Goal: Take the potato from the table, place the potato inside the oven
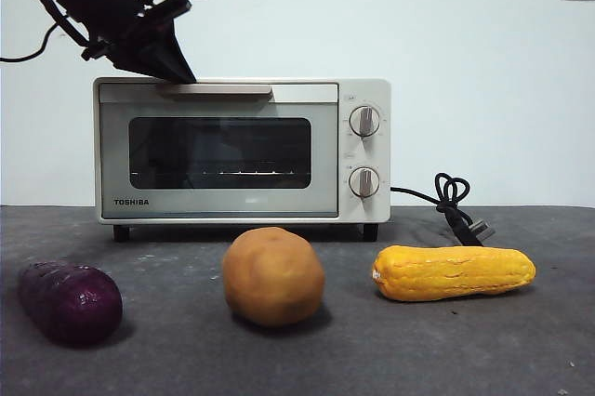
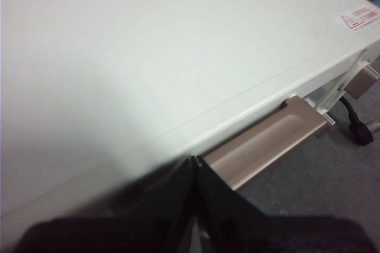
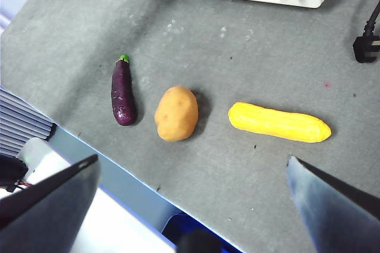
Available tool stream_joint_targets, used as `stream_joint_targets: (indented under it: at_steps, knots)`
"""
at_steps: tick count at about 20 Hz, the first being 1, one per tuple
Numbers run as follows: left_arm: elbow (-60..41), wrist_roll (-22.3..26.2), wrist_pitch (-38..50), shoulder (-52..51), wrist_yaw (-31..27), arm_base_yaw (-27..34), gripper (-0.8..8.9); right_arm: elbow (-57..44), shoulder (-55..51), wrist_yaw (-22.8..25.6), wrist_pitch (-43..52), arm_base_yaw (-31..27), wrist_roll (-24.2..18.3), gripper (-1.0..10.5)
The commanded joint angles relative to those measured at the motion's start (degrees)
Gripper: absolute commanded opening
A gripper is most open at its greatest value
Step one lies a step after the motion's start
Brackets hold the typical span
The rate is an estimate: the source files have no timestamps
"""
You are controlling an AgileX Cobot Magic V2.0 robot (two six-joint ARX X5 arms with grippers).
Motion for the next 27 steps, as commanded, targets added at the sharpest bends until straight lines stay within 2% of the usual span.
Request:
stream_joint_targets:
  at_steps: [1, 7, 17, 27]
  knots:
    - [0.11, 1.81, -0.02, 1.97, -1.16, -0.66, -0.08, 0.00, -0.02, 0.00, -0.26, 0.15, 0.57, 7.2]
    - [0.11, 2.23, -6.71, 2.97, -1.07, -1.77, -0.08, 0.00, -0.02, 0.00, -1.29, 0.15, 0.50, 7.2]
    - [0.11, 2.62, -25.29, 2.05, 5.97, -4.52, -0.08, 0.00, 1.20, 0.04, 0.11, 0.15, 0.09, 7.2]
    - [0.11, 4.20, -38.69, 2.03, 6.16, -4.87, -0.08, 0.00, 4.50, 0.02, 1.95, 0.92, 0.13, 7.2]
